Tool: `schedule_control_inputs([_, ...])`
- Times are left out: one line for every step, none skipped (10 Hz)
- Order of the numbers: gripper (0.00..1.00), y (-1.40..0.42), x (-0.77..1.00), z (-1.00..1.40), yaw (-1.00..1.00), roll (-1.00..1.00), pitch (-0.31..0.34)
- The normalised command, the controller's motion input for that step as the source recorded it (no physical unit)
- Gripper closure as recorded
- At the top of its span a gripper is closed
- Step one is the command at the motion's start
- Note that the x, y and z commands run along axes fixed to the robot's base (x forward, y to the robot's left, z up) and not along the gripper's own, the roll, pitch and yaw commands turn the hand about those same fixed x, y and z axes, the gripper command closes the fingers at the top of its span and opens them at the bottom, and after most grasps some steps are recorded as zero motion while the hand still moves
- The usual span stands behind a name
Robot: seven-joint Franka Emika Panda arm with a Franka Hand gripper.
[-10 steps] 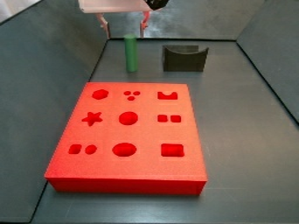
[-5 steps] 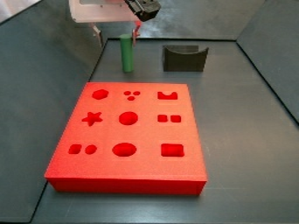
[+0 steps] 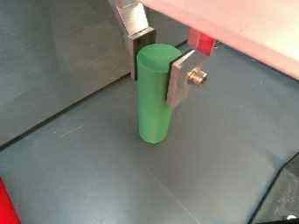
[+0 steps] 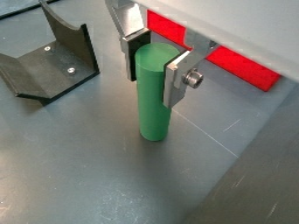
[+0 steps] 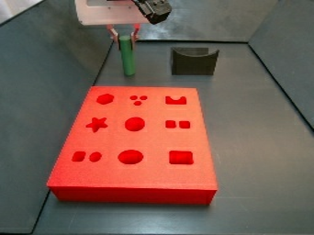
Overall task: Pick up the round object. Move up. Move to above the board. Insert the round object.
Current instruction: Pick up the round object.
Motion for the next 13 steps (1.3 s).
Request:
schedule_control_inputs([1.0, 0.05, 0.0, 0.0, 0.0, 0.03, 0.0])
schedule_control_inputs([1.0, 0.08, 0.0, 0.0, 0.0, 0.04, 0.0])
schedule_control_inputs([1.0, 0.03, 0.0, 0.0, 0.0, 0.02, 0.0])
schedule_control_inputs([1.0, 0.0, 0.0, -0.07, 0.0, 0.0, 0.0])
schedule_control_inputs([1.0, -0.44, -0.22, -0.56, 0.15, 0.22, -0.283])
schedule_control_inputs([1.0, -0.58, 0.0, -0.66, 0.15, 0.19, -0.226])
schedule_control_inputs([1.0, -0.54, 0.02, -0.46, 0.12, 0.16, -0.147])
schedule_control_inputs([1.0, -0.58, 0.03, -0.29, 0.15, 0.15, -0.089])
schedule_control_inputs([1.0, -0.56, 0.16, 0.0, 0.18, 0.08, 0.0])
schedule_control_inputs([1.0, 0.0, 0.22, 0.98, -0.25, -0.19, 0.227])
schedule_control_inputs([1.0, 0.0, 0.12, 1.0, -0.26, -0.21, 0.159])
schedule_control_inputs([1.0, -0.26, 0.04, 1.0, -0.2, -0.1, 0.18])
schedule_control_inputs([1.0, -0.19, 0.0, 1.0, -0.19, -0.08, 0.179])
